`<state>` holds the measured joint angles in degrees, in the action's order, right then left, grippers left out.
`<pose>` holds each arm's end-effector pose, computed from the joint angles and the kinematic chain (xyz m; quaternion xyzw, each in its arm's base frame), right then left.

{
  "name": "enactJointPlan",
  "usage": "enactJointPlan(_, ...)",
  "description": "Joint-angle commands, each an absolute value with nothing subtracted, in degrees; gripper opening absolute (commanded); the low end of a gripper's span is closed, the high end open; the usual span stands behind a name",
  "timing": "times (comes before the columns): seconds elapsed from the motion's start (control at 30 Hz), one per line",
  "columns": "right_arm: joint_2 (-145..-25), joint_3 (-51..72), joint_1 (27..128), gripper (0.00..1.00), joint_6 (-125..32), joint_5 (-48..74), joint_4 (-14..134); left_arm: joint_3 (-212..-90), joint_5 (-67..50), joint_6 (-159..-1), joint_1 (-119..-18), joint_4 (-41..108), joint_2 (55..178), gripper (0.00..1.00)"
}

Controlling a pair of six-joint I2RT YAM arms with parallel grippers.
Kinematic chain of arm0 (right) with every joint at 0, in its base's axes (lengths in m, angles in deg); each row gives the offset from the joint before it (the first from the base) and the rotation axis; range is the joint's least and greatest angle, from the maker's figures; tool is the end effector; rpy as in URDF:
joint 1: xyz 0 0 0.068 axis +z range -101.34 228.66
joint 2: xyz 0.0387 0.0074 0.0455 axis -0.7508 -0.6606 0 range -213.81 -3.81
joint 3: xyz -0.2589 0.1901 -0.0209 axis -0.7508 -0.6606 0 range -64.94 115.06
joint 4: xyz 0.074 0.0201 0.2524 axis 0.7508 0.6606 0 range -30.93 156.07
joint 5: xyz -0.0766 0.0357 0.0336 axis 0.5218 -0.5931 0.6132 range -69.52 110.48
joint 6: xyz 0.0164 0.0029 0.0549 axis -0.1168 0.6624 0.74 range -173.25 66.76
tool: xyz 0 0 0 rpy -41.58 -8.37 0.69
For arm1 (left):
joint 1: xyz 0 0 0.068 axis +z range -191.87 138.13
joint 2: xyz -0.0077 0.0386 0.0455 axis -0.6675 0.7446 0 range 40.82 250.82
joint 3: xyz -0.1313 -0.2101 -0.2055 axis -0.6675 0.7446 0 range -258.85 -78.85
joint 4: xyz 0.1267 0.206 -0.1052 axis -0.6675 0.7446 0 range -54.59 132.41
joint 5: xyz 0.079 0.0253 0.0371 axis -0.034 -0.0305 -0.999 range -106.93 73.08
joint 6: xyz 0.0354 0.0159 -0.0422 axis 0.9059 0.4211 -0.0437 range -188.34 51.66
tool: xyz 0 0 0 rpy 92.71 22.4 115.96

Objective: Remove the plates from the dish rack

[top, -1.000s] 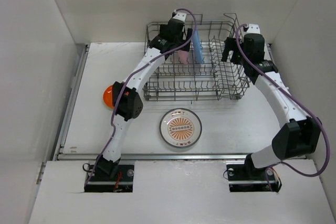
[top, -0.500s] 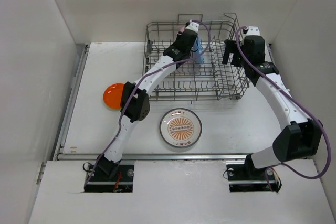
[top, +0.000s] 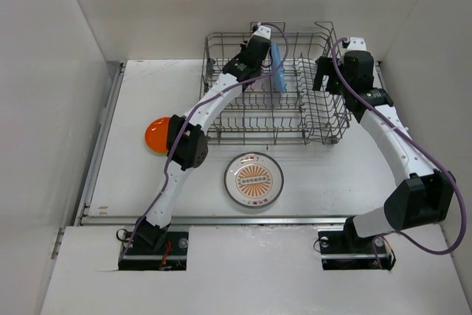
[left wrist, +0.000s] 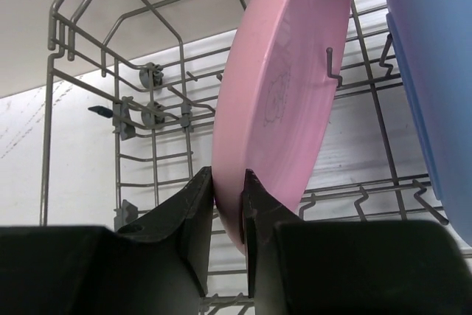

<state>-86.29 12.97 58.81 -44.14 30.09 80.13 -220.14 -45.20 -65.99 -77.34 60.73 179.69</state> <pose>0.3292 0.0521 0.4160 0.0369 0.8437 0.0188 0.5352 0.5020 -0.3340 0.3480 0.1342 0.8083 0.0424 0.5717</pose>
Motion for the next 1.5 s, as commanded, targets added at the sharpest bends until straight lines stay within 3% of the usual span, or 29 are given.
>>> enactJointPlan(0.0, -84.5, 15.6, 58.9, 1.0, -45.0, 29.8, 78.6, -225.2, -43.5, -66.6, -78.6, 60.5, 172.0, 0.0)
enactJointPlan(0.33, -84.5, 16.6, 58.9, 1.0, -45.0, 28.2, 78.1, -226.6, -46.9, -65.1, -74.5, 63.9, 166.4, 0.0)
enactJointPlan(0.47, -84.5, 17.1, 58.9, 1.0, -45.0, 27.0, 76.9, -226.6, -39.3, -69.0, -73.2, 69.2, 163.5, 0.0)
enactJointPlan(0.77, -90.7, 22.8, 59.4, 1.0, -44.5, 4.7, 74.4, -223.6, -27.4, -72.8, -66.7, 79.4, 154.1, 0.0)
enactJointPlan(0.93, -99.2, 29.3, 61.3, 1.0, -44.5, -3.1, 73.7, -215.3, -20.9, -74.5, -58.3, 82.3, 148.8, 0.0)
enactJointPlan(1.17, -112.8, 41.8, 64.0, 1.0, -43.2, 0.1, 75.6, -204.7, -5.4, -76.5, -41.4, 79.1, 147.3, 0.0)
enactJointPlan(1.27, -116.7, 44.1, 64.0, 0.96, -43.2, 2.4, 75.0, -199.1, -1.1, -76.7, -36.4, 74.6, 148.7, 0.0)
enactJointPlan(1.47, -122.0, 47.6, 65.0, 0.76, -43.2, 1.6, 75.6, -198.5, 4.3, -79.9, -31.1, 68.4, 157.2, 0.0)
